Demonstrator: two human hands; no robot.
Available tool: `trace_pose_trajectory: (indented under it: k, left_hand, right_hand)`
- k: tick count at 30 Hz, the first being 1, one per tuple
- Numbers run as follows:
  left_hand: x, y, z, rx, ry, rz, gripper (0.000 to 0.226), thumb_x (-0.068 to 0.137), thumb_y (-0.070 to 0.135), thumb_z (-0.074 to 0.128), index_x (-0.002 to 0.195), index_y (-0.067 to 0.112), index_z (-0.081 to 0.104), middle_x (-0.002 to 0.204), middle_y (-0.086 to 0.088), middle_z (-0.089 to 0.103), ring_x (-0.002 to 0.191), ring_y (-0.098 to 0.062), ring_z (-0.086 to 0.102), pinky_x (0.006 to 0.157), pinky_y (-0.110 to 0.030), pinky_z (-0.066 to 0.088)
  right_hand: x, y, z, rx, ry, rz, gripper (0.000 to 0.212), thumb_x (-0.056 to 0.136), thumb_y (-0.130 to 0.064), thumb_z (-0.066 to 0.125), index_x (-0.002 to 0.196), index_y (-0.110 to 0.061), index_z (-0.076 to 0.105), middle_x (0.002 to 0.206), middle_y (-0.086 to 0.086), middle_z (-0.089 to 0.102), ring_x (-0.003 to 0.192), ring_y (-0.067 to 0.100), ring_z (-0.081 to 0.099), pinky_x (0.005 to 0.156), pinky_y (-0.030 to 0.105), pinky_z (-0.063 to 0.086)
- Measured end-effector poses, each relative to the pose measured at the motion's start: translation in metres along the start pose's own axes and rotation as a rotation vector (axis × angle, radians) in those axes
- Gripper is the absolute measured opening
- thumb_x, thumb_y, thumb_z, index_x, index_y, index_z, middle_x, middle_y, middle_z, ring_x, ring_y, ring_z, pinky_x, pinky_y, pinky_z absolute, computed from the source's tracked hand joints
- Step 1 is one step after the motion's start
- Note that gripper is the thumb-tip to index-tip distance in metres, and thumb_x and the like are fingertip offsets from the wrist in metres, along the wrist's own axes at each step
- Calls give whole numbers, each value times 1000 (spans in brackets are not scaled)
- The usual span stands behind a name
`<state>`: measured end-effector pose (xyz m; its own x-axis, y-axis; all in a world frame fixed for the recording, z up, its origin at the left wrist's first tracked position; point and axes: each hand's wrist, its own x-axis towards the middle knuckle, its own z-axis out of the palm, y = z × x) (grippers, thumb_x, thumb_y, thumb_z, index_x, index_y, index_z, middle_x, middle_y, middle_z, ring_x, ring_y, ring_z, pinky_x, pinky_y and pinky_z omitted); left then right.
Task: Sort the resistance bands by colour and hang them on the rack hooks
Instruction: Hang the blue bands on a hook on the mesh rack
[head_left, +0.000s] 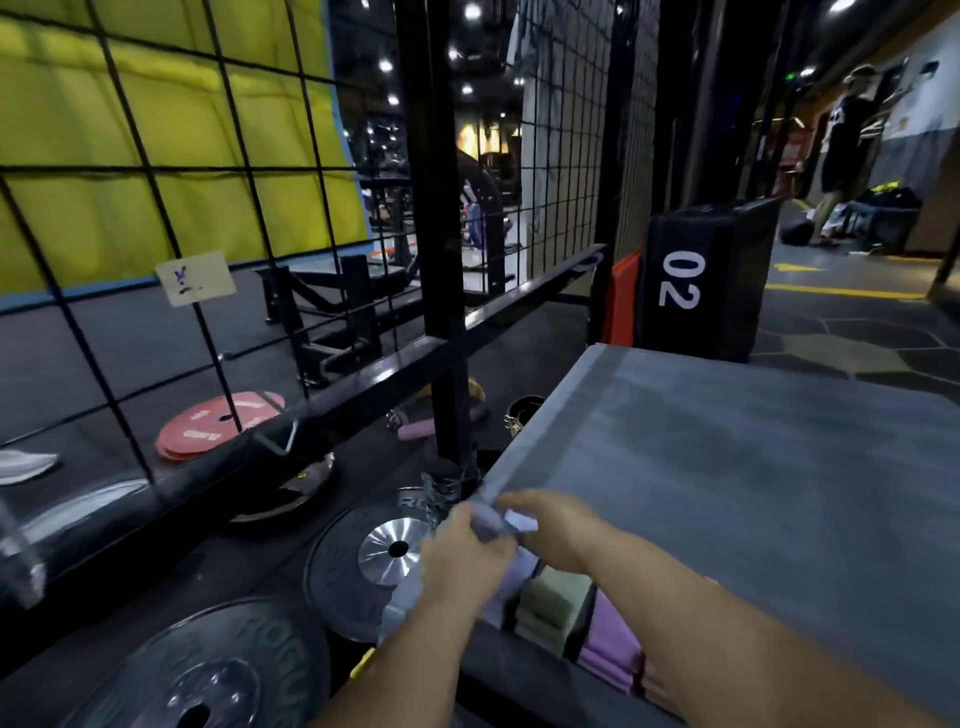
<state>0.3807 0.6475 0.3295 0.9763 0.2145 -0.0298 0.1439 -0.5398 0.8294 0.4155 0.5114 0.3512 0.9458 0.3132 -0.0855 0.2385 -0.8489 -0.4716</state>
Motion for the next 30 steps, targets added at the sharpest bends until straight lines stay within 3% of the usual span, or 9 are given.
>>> trace_pose_trajectory:
  k: [2,7,10,13,16,19,24,27,30]
  left_hand:
    - [-1,21,-13,-22,9,79,7,79,31,65,76,31,59,82,10,62,85,-13,58,78,-29,50]
    - [-12,64,-58,-5,-54,238,20,82,19,69,95,32,63,104,1,67,97,-17,62,81,-28,51]
    - [-32,82,-82,27,-55,282,19,84,21,67,99,34,68,100,8,69,94,-12,63,85,-28,51]
    - [-56,90,-98,75,-60,303,12,88,24,64,95,33,68,89,13,69,85,-6,64,72,-16,48]
    - [-84,95,-108,48,-65,318,18,91,23,61,99,35,70,90,14,71,87,-7,66,77,-23,51]
    - [-113,98,-120,58,-40,338,20,91,27,60,88,47,65,93,14,70,91,-8,65,84,-29,51]
    - [-142,93,-138,-11,5,279,19,91,24,61,108,33,65,102,8,68,93,-8,63,80,-26,50]
    - [-155,90,-149,-79,61,285,10,89,25,62,96,33,62,97,5,69,92,-13,65,85,-34,51]
    - [-160,84,-160,-116,125,261,15,88,23,61,102,25,54,97,1,64,88,-15,61,74,-31,48]
  right_hand:
    - [-3,-6,-13,93,37,-68,51,95,-15,55,144,-25,43,144,0,48,129,20,47,103,24,37]
    - [-19,-23,-48,247,62,-154,61,88,-22,67,141,-30,38,135,-2,52,120,18,52,100,35,45]
    - [-37,-36,-62,316,87,-209,61,89,-21,67,141,-29,37,133,-5,50,121,15,49,94,27,44]
    - [-60,-50,-71,356,100,-246,55,90,-20,66,138,-28,40,126,-5,52,112,13,52,86,22,43]
    - [-83,-63,-76,393,113,-270,61,88,-19,69,140,-25,38,131,1,55,115,17,56,95,32,49]
    - [-106,-75,-81,480,124,-291,66,81,-15,75,134,-25,37,112,4,59,101,18,61,91,36,53]
    - [-137,-98,-87,532,137,-350,40,67,-32,81,88,-39,47,79,-6,52,72,13,49,71,33,47]
    - [-144,-111,-86,578,128,-387,33,74,-25,80,90,-27,51,81,-1,49,70,13,46,66,28,42]
    - [-146,-124,-86,624,122,-402,29,78,-23,79,92,-23,53,81,-4,48,67,8,45,59,18,40]
